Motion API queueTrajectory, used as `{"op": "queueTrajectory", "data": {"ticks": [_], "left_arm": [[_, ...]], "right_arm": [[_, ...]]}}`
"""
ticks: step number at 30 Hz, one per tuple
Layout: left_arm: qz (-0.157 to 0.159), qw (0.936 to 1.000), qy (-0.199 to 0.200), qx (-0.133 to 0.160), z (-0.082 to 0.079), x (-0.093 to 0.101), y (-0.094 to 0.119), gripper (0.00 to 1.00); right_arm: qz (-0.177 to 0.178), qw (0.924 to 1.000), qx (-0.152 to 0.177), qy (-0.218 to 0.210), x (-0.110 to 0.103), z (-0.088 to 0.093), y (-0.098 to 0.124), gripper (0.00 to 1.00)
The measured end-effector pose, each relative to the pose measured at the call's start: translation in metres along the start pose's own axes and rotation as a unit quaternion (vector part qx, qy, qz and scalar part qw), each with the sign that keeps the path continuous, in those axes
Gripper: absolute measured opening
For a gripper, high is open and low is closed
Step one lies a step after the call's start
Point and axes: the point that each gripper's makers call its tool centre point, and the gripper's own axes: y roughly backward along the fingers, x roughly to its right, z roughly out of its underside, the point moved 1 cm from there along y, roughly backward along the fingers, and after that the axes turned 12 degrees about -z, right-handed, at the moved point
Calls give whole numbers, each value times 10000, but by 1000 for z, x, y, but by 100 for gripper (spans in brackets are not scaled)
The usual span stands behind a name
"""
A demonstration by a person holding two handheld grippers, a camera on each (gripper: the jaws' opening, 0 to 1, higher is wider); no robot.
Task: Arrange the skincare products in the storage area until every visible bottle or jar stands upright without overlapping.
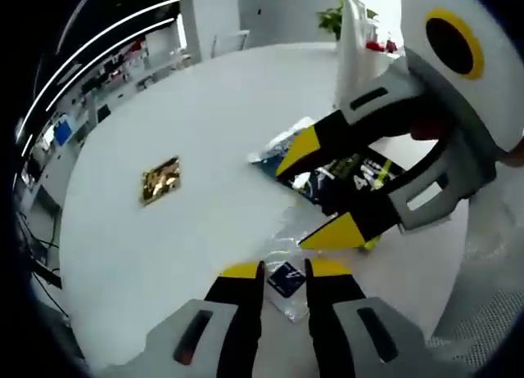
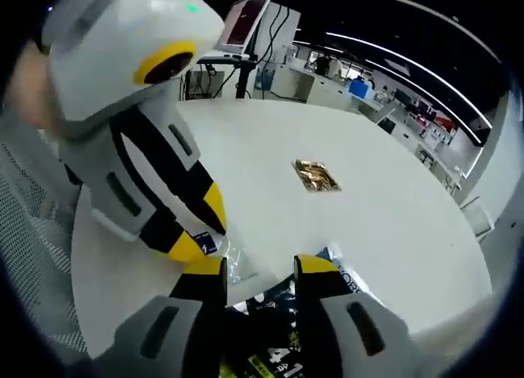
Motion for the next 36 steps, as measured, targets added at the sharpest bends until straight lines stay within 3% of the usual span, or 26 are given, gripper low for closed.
{"op": "queueTrajectory", "data": {"ticks": [15, 22, 27, 34, 36], "left_arm": [[-47, 9997, -189, -159, 2, -3, 7, 16], [-138, 9999, -48, -5, -4, -12, 22, 18], [-163, 9998, 105, 44, -3, -11, 32, 24], [-83, 9994, 249, 203, -8, -1, 43, 44], [-70, 9994, 260, 210, -9, 2, 45, 45]], "right_arm": [[-74, 9994, 127, -304, -11, 10, 26, 38], [-70, 9989, 196, -416, -18, 14, 35, 40], [-64, 9977, 290, -610, -24, 19, 44, 46], [-18, 9960, 395, -804, -29, 28, 64, 55], [26, 9956, 389, -853, -28, 32, 70, 56]]}}
